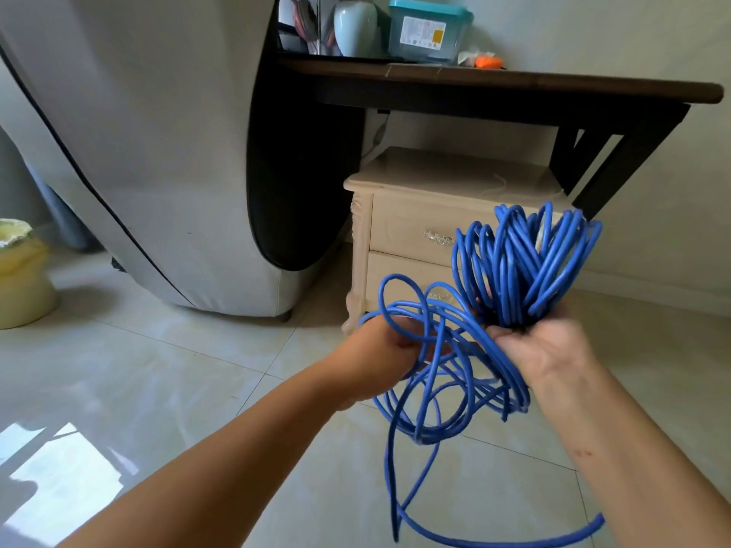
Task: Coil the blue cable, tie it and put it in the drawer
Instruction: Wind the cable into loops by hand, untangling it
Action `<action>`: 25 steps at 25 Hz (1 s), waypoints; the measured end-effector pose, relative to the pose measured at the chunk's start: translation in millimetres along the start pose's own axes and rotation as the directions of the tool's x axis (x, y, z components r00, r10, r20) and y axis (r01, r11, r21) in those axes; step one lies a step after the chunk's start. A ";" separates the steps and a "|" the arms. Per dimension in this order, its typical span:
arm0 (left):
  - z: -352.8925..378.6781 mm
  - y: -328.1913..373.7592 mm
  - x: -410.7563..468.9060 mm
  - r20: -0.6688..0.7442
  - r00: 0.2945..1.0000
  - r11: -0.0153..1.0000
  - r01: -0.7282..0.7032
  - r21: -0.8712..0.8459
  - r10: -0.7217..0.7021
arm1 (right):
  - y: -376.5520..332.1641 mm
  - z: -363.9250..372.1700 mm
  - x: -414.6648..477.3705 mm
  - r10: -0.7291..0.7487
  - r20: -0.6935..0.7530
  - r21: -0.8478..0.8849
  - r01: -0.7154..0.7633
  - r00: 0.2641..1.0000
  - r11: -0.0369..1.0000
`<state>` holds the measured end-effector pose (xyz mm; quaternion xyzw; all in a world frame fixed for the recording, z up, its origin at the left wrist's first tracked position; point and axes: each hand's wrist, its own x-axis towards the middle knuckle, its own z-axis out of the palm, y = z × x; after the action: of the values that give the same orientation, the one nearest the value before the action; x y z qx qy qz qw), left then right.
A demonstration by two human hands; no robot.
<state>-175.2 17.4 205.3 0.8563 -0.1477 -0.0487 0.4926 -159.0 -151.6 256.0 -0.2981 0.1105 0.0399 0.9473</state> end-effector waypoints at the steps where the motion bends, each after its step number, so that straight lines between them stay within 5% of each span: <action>1: 1.8 -1.2 0.9 0.010 1.000 0.979 0.006 -0.202 -0.004 | 2.8 3.1 -3.4 0.021 0.045 0.016 -0.022 0.999 1.000; 5: -0.3 1.7 11.2 -0.066 0.996 0.598 -0.090 -0.796 0.063 | 8.7 2.5 -4.1 0.142 0.155 -0.013 -0.142 0.978 0.990; 8: -7.4 4.8 17.6 -0.112 0.993 0.409 -0.089 -0.908 -0.033 | 10.3 -8.8 9.0 0.119 0.014 -0.102 -0.117 0.993 0.988; 11: -8.8 7.5 14.4 -0.186 0.982 0.612 -0.127 -0.781 -0.034 | 17.5 -19.7 16.2 0.041 -0.192 -0.296 -0.098 0.980 0.950; 14: -16.5 -1.1 10.3 -0.179 0.977 0.813 -0.199 -0.547 0.118 | 29.9 -22.1 12.5 -0.089 -0.231 -0.645 -0.084 0.969 0.760; 22: -43.2 -14.2 5.3 -0.036 0.995 0.864 0.060 -0.499 -0.090 | 40.9 -13.0 -8.7 0.004 0.049 -0.864 0.041 0.999 0.502; 25: -53.5 -18.3 -0.1 0.065 0.993 0.866 0.116 -0.486 -0.096 | 41.1 -9.9 -13.7 0.051 0.135 -0.844 0.088 0.989 0.529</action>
<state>-159.3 70.3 216.8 0.7096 -0.0930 -0.1280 0.6866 -180.0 -123.7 228.4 -0.7175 0.0058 0.0995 0.6894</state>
